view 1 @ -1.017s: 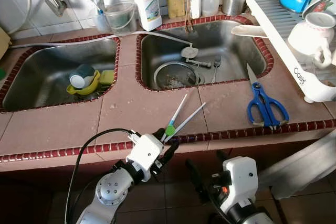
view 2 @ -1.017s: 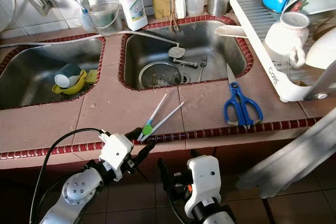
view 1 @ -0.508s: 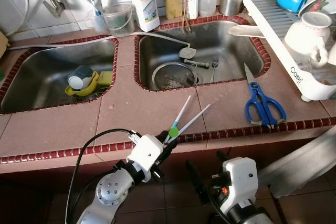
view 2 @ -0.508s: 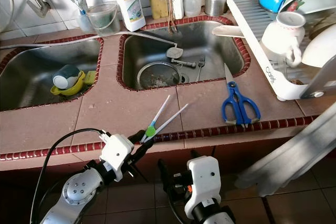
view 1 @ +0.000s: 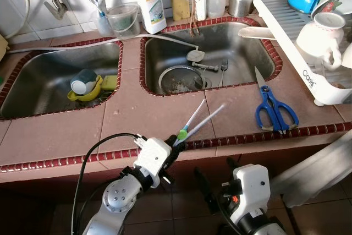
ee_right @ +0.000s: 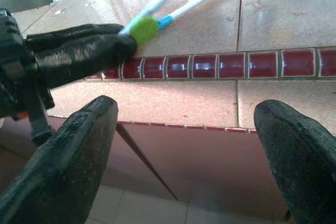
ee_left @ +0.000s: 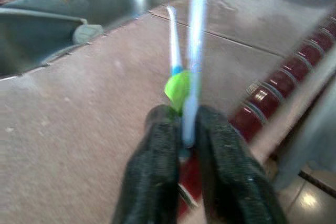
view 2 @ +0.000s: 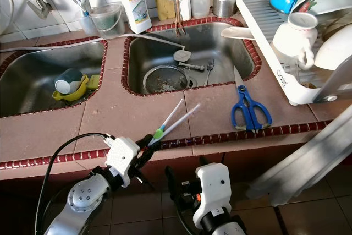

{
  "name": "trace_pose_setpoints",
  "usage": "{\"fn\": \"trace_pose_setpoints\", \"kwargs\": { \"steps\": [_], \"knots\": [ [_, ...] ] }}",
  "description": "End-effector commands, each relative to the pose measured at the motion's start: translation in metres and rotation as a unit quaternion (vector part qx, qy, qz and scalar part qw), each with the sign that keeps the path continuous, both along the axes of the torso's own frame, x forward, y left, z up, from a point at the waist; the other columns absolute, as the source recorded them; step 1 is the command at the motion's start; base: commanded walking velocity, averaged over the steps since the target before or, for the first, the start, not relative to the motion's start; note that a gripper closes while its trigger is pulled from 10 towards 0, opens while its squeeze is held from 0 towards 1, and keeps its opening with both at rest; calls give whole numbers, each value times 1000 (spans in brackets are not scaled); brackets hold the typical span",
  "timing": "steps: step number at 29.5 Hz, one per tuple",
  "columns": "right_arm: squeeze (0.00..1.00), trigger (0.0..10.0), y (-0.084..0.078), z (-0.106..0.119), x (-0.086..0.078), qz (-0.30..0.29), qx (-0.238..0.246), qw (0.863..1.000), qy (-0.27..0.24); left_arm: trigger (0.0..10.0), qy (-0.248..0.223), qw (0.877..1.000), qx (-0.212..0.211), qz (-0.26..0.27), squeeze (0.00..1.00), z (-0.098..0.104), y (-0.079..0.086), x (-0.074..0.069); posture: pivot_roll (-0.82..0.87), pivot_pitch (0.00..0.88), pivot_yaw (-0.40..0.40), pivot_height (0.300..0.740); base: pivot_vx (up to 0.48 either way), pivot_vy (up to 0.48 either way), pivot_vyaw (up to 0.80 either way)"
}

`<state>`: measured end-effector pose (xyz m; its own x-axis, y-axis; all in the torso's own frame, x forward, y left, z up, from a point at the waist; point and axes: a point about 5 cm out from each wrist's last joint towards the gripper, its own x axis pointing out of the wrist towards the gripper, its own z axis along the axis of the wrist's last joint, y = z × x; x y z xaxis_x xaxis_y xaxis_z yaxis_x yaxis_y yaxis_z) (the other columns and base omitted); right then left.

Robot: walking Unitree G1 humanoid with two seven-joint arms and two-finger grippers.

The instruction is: Kitchen organization

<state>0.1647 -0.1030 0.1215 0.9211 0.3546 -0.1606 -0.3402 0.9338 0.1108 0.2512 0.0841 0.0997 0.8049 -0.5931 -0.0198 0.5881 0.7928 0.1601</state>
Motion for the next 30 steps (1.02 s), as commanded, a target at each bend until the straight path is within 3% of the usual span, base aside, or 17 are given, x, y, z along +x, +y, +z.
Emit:
{"fn": "trace_pose_setpoints", "kwargs": {
  "steps": [1, 20, 21, 22, 23, 24, 30],
  "knots": [
    [0, 10000, 4, 1, -2, 5, 10, 1000, 1, 0, 23, 1000, 0, 18, 0, -7, 6, 0, -289, 174, 157, 740, 0, 0, 0],
    [0, 10000, -2, 6, 7, -23, 16, 999, -20, 0, 13, 996, -65, 55, 0, 20, 9, 19, -273, 165, 150, 740, 0, 0, 0],
    [0, 10000, -6, 9, 10, -36, 11, 999, -32, 2980, 8, 996, -67, 57, 0, 23, 11, 20, -268, 162, 146, 740, 0, 0, 0],
    [0, 10000, -7, 10, 11, -41, 10, 999, -35, 2980, 7, 996, -66, 58, 0, 23, 12, 20, -268, 162, 146, 740, 0, 0, 0],
    [0, 10000, -9, 11, 12, -46, 12, 998, -40, 5412, 6, 996, -66, 64, 0, 24, 14, 21, -264, 157, 142, 740, 0, 0, 0],
    [0, 10000, -11, 14, 15, -50, 12, 998, -47, 10000, 5, 995, -65, 70, 0, 25, 18, 22, -256, 153, 136, 740, 0, 0, 0],
    [0, 10000, -14, 21, 23, -40, 9, 997, -69, 10000, -2, 994, -65, 86, 0, 29, 33, 26, -224, 132, 110, 740, 0, 0, 0]
  ]
}}
